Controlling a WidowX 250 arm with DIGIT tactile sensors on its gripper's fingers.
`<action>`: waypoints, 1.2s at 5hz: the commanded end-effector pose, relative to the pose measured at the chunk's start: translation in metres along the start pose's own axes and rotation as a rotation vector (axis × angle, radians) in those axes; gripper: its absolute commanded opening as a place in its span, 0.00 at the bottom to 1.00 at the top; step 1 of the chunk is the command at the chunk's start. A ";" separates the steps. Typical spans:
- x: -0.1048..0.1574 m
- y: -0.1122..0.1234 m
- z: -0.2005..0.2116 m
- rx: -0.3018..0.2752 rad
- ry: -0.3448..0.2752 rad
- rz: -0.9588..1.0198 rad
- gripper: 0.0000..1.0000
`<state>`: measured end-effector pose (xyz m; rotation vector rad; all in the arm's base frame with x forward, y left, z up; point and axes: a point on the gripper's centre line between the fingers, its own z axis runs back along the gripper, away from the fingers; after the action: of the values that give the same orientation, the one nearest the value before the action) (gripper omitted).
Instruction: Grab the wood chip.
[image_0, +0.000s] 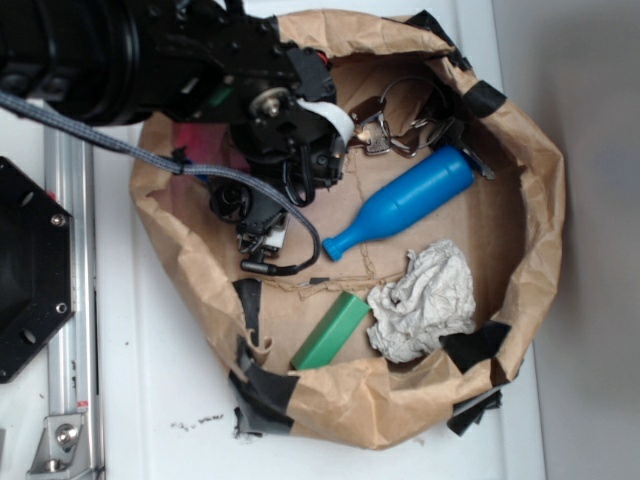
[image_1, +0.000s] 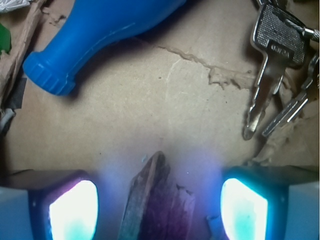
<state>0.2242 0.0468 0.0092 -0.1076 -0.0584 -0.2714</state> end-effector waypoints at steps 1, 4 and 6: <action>-0.001 -0.006 -0.007 0.018 0.029 -0.003 0.00; 0.000 -0.008 -0.005 0.038 0.028 -0.010 0.00; 0.021 -0.022 0.046 0.109 -0.048 -0.069 0.00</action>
<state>0.2229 0.0351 0.0443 -0.0324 -0.0592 -0.3254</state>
